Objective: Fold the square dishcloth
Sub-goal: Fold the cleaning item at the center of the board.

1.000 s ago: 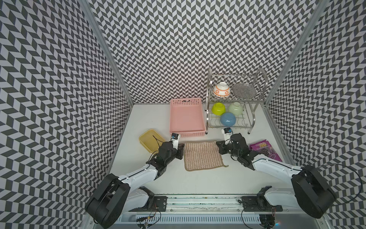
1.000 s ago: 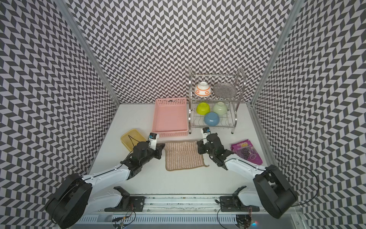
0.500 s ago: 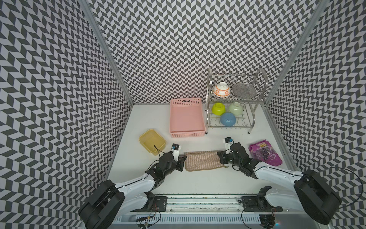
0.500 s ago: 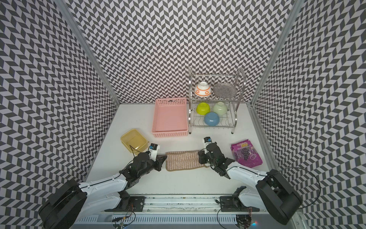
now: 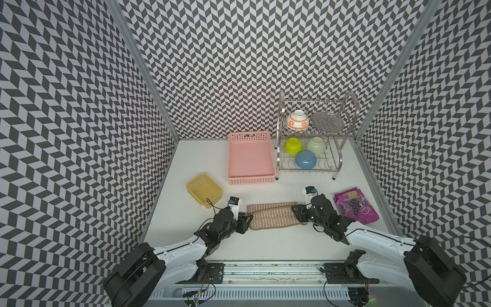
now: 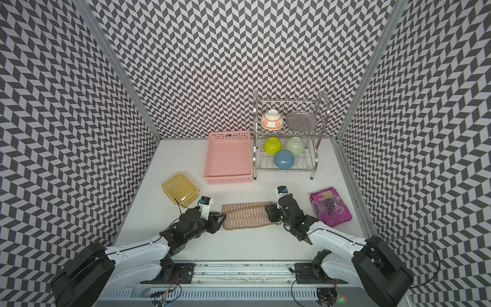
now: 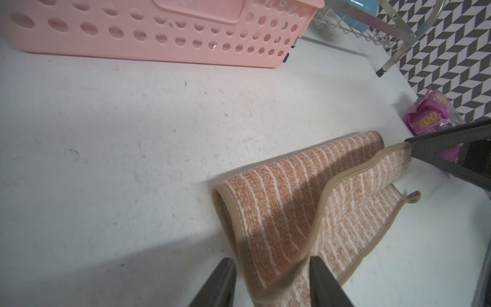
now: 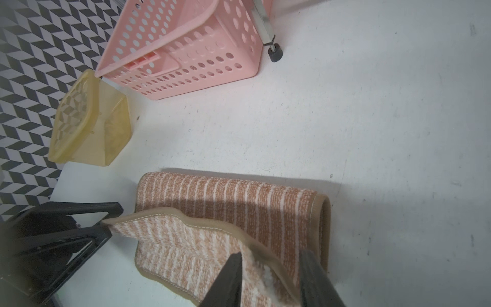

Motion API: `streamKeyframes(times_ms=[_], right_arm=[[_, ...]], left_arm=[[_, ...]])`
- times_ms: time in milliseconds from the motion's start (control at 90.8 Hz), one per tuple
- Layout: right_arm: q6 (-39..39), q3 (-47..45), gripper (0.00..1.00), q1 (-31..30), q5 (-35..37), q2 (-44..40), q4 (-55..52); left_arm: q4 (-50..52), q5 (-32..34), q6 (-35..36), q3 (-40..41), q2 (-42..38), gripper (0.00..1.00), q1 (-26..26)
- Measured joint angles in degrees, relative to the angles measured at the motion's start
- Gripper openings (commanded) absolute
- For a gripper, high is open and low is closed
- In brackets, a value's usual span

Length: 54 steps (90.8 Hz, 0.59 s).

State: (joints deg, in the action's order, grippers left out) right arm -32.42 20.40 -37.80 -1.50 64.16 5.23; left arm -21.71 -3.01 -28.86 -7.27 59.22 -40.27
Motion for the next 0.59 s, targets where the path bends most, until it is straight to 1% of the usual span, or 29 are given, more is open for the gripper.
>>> streamKeyframes(times_ms=[55, 198, 319, 397, 452, 595], right_arm=[[-1.2, 0.0, 0.42, -0.9, 0.8, -1.8, -2.4], [-3.7, 1.9, 0.44, -2.6, 3.5, -5.5, -10.2], [-5.1, 5.5, 0.44, -3.1, 5.4, -6.4, -15.6], [-5.6, 7.5, 0.44, -3.3, 6.0, -6.4, -17.7], [-6.2, 8.5, 0.44, -3.4, 6.0, -6.3, -18.9], [-7.7, 9.5, 0.42, -3.5, 5.2, -5.2, -20.5]], left_arm=[[1.4, -0.4, -1.1, 0.0, -2.3, 0.53, 0.0], [6.3, -1.2, -5.4, 0.0, -9.3, 0.6, 0.0], [11.2, -1.0, -9.6, -0.4, -13.8, 0.6, 0.0], [14.8, -0.5, -12.4, -1.6, -14.7, 0.57, 0.0], [17.2, -0.2, -14.2, -2.8, -14.5, 0.56, 0.0], [20.3, -0.5, -17.1, -4.7, -12.1, 0.52, 0.0]])
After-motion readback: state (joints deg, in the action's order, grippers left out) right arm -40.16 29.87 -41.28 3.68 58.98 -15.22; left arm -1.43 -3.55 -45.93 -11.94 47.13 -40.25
